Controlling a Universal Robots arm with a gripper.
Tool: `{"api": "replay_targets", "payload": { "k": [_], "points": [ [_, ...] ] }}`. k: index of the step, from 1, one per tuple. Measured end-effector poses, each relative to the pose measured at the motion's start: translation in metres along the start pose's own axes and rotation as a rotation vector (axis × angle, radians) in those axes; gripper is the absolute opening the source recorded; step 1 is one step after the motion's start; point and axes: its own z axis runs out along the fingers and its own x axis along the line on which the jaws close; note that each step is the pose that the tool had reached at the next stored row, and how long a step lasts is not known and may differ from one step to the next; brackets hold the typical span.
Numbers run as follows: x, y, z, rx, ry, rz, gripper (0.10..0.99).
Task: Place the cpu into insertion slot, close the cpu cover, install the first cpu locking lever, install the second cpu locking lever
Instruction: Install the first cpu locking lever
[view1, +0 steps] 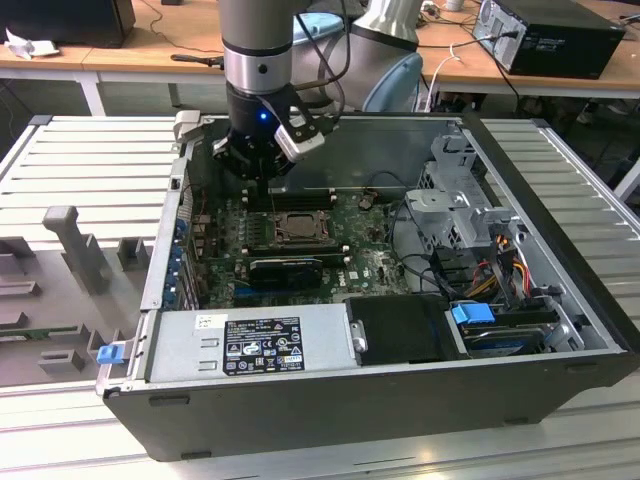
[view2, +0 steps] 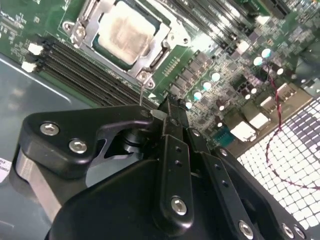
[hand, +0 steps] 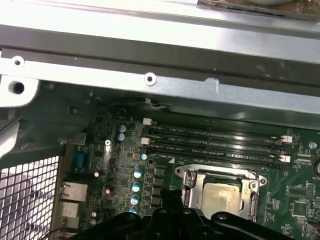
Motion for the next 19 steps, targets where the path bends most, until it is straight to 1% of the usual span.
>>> {"api": "replay_targets", "payload": {
  "k": [3, 5, 7, 9, 10, 14, 16, 19],
  "points": [
    [-0.0008, 0.0067, 0.0013, -0.005, -0.0007, 0.000, 0.106],
    [-0.0018, 0.0136, 0.0021, -0.005, -0.0008, 0.000, 0.106],
    [-0.0045, 0.0157, 0.0025, -0.005, -0.0005, 0.000, 0.106],
    [-0.0163, 0.0149, 0.0029, -0.005, 0.0000, 0.002, 0.106],
    [-0.0236, 0.0140, 0.0032, -0.005, 0.0000, 0.003, 0.106],
    [-0.0330, 0.0128, 0.0047, -0.005, -0.0003, 0.006, 0.106],
    [-0.0414, 0.0118, 0.0057, -0.005, -0.0003, 0.008, 0.106],
    [-0.0497, 0.0108, 0.0071, -0.005, -0.0005, 0.010, 0.106]
  ]
}}
